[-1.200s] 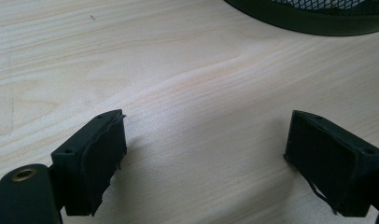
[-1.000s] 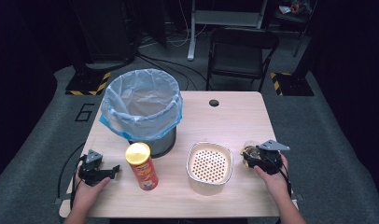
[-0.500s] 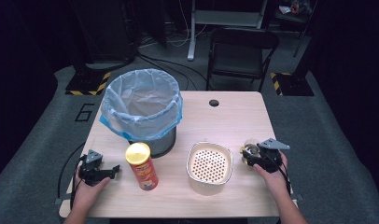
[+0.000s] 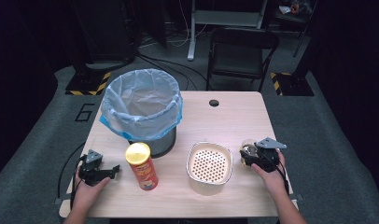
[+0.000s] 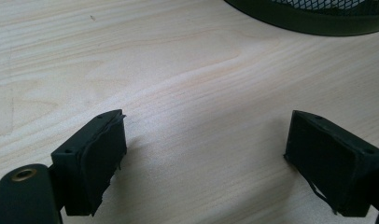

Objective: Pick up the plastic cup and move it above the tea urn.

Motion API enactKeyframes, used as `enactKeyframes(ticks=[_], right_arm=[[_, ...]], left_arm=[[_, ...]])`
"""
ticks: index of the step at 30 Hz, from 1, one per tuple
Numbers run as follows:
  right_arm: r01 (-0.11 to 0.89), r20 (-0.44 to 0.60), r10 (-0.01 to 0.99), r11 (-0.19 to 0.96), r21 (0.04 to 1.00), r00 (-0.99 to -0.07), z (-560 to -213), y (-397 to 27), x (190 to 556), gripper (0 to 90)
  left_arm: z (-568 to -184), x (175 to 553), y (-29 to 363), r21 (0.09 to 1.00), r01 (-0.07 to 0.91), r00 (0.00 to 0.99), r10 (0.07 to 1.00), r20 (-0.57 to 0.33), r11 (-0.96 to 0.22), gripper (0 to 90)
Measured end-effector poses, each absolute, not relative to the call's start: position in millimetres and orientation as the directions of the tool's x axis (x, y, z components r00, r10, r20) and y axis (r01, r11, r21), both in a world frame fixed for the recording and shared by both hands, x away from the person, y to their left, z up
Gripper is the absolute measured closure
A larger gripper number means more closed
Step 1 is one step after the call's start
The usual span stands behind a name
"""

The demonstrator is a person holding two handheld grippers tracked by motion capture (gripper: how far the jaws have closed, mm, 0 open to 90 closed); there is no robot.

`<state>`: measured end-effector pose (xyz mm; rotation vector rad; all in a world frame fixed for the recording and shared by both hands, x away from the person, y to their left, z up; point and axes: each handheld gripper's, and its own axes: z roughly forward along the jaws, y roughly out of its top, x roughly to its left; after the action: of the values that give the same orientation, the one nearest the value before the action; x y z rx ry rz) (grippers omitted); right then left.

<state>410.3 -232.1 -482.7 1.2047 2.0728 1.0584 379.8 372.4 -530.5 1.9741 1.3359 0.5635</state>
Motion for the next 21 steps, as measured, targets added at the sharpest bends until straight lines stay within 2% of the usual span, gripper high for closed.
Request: enactKeyframes(ticks=[5, 14, 21], right_arm=[[0.451, -0.044, 0.863, 0.306, 0.839, -0.503, -477, -230, 408, 31.7], [0.402, -0.049, 0.820, 0.330, 0.854, -0.570, -459, -224, 408, 33.2], [0.348, -0.036, 0.809, 0.292, 0.891, -0.586, -449, -217, 410, 33.2]], left_arm=[[-530, 380, 373, 0.735, 0.632, 0.381, 0.924, -0.018, -0.246, 11.7], [-530, 380, 372, 0.736, 0.631, 0.380, 0.925, -0.019, -0.244, 11.8], [-530, 380, 372, 0.736, 0.631, 0.380, 0.925, -0.019, -0.245, 11.7]])
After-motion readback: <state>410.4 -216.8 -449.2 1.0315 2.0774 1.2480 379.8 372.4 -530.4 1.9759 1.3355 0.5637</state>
